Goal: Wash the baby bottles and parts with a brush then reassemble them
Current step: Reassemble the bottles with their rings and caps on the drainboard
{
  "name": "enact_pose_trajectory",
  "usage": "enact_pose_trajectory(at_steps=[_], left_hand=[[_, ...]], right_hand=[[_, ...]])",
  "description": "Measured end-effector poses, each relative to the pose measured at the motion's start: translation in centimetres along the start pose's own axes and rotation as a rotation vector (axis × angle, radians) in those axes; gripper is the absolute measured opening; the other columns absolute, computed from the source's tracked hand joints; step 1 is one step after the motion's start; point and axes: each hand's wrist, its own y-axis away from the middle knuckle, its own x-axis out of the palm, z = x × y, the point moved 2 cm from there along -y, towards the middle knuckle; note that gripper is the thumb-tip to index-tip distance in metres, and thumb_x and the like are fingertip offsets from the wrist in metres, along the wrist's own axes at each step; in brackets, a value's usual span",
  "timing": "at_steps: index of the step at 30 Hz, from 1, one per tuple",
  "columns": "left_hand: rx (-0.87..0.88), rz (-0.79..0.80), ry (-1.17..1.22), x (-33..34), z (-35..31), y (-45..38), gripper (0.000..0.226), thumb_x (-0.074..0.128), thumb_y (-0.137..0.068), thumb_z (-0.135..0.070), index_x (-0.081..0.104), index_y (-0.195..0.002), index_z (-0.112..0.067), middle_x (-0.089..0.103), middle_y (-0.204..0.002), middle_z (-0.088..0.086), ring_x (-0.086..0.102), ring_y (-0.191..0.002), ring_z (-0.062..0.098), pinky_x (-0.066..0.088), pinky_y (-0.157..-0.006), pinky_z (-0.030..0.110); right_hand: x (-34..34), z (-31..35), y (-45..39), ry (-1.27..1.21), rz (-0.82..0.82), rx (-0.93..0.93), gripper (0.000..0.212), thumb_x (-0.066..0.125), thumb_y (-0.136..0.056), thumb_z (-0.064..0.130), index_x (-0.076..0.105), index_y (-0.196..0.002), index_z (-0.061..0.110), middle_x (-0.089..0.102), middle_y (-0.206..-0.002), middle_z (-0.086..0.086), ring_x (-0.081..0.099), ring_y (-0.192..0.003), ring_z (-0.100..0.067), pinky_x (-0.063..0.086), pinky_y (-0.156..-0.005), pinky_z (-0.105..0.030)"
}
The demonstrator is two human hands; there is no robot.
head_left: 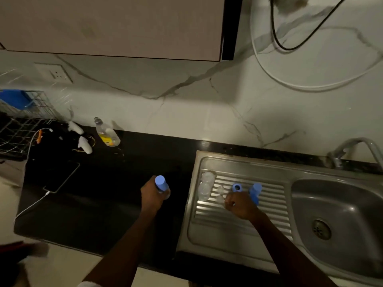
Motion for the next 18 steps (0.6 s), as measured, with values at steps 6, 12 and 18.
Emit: enact_pose_trajectory(at_steps=[6, 12, 18], left_hand=[[0.064, -0.004, -0.121, -3.1, -1.8, -0.3, 0.111, 0.085, -0.05, -0.077, 0.043, -0.143, -0.035, 0.056, -0.139, -0.006, 0.052, -0.13, 0.02, 0.05, -0.104, 0.051], [0.355, -0.16, -0.354, -4.6, -5.6, -0.8, 0.094, 0.071, -0.062, -0.086, 0.053, -0.137, -0.033, 0.056, -0.139, -0.004, 0.045, -0.134, 0.02, 0.048, -0.102, 0.043], [0.903, -0.262, -0.525, 1.5, -12.0, 1.7, 0.04, 0.069, -0.089, -0.058, 0.068, -0.116, -0.027, 0.063, -0.118, -0.007, 0.053, -0.112, 0.02, 0.046, -0.08, 0.03]], right_hand=[[-1.3, -0.4, 1.0, -0.086, 0.032, 0.121, 0.021, 0.055, -0.078, 0.03, 0.067, -0.07, 0.016, 0.062, -0.069, 0.007, 0.057, -0.072, -0.008, 0.038, -0.07, -0.021], [-2.6, -2.0, 0.6, 0.011, 0.025, 0.295, 0.021, 0.06, -0.094, 0.015, 0.058, -0.077, 0.028, 0.057, -0.082, 0.004, 0.052, -0.077, -0.013, 0.047, -0.083, -0.025], [-2.1, -2.6, 0.0, 0.092, -0.123, 0.204, 0.014, 0.06, -0.089, 0.01, 0.07, -0.09, 0.001, 0.07, -0.089, -0.016, 0.067, -0.087, -0.032, 0.044, -0.074, -0.031]])
